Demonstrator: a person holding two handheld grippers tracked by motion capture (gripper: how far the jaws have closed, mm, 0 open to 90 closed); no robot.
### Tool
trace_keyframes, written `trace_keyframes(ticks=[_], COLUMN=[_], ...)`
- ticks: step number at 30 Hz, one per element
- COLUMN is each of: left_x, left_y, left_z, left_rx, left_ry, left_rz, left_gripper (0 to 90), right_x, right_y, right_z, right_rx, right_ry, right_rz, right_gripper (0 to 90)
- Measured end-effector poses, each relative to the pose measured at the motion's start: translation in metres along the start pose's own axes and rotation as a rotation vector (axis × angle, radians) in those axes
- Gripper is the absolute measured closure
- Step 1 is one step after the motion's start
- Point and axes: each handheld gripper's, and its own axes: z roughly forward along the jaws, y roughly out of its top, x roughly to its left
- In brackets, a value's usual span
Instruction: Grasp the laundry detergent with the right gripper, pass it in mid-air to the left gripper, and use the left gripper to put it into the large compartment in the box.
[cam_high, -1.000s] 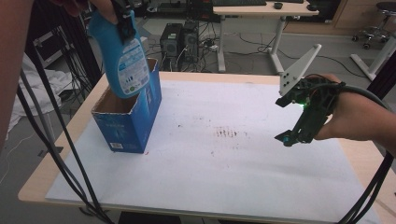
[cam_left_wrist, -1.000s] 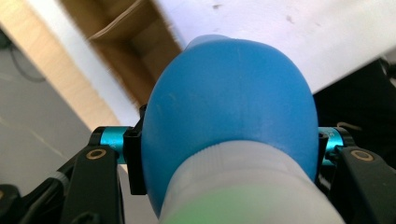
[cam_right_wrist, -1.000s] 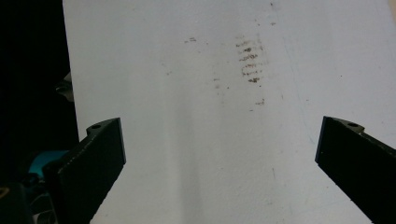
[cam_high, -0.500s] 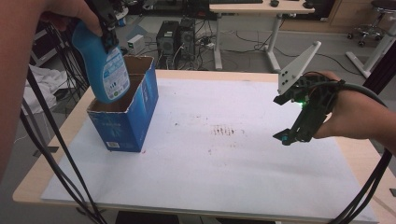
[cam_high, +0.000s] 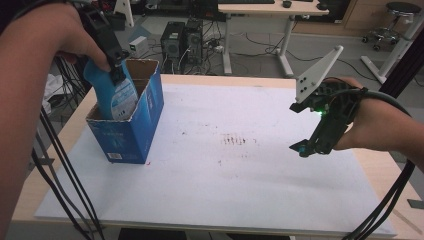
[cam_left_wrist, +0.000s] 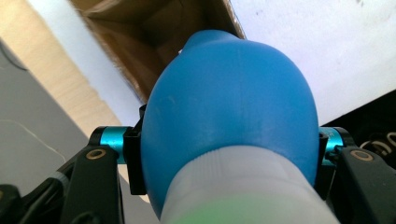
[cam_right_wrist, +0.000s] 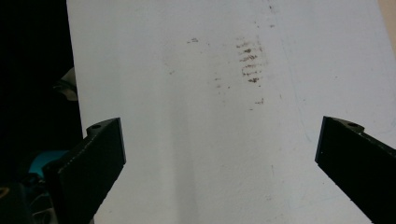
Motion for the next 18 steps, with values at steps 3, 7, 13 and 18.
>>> trace_keyframes(ticks=[3, 7, 13, 18], left_x=[0.000, -0.001, -0.001, 0.002], left_y=[0.002, 0.004, 0.005, 0.005], left_z=[0.016, 0.035, 0.056, 0.073], left_rx=[0.019, 0.030, 0.031, 0.034], left_ry=[-0.010, -0.009, 0.025, 0.024], left_rz=[0.036, 0.126, 0.253, 0.308], left_gripper=[38.6, 38.6, 38.6, 38.6], right_x=[0.001, 0.003, 0.003, 0.004], right_y=[0.000, 0.002, 0.004, 0.007], right_z=[0.000, 0.001, 0.003, 0.005], right_rx=[0.005, 0.012, 0.020, 0.024], right_ry=[-0.003, -0.005, -0.004, -0.004], right_rz=[0.001, -0.001, -0.004, -0.007], right_gripper=[0.9, 0.9, 1.0, 0.9])
